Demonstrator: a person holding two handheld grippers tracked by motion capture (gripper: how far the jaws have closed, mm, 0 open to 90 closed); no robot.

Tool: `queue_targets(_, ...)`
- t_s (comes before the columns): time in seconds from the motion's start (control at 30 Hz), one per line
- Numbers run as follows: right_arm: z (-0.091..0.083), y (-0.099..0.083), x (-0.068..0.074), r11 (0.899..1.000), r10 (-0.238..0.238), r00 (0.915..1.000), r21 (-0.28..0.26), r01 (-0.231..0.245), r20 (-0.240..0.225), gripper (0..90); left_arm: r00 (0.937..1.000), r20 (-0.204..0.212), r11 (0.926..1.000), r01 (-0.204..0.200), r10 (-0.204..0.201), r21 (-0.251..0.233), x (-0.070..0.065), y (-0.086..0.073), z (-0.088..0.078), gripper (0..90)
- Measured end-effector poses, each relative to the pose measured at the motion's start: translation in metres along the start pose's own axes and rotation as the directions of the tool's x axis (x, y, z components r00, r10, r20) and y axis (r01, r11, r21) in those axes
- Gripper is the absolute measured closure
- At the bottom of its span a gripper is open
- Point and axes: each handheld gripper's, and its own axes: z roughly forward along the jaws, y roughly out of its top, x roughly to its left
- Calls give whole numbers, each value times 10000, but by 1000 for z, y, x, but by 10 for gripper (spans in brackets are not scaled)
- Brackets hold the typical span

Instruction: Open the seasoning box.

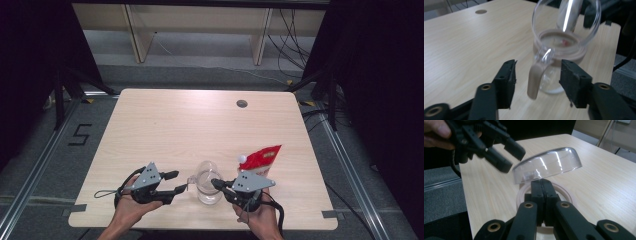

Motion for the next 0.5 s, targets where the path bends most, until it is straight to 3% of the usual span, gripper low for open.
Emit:
queue_targets(0.1, 4, 4, 3, 10000, -13, 10000, -45, 13, -47, 900, 9994, -156, 9994, 299, -297, 153, -1, -8, -4, 352)
queue_targets(0.13, 6, 7, 3, 9997, -227, 9996, -46, 227, -164, 900, 9996, -178, 9996, 208, -205, 189, 1, -12, -7, 324)
queue_targets(0.2, 10, 10, 7, 9999, -92, 9997, 49, 93, -216, 900, 9984, -394, 9991, 403, -396, 162, 2, -18, -11, 298)
queue_targets(0.27, 15, 14, 8, 9985, -538, 9981, -101, 535, -294, 900, 9964, -523, 9974, 685, -673, 213, 4, -24, -14, 265)
queue_targets(0.33, 21, 15, 13, 9995, -294, 9987, -108, 290, -415, 900, 9947, -637, 9964, 818, -803, 220, 5, -29, -14, 204)
queue_targets(0.5, 27, 14, 16, 9994, -334, 9978, -51, 331, -568, 900, 9961, -538, 9956, 729, -698, 585, 7, -33, -12, 176)
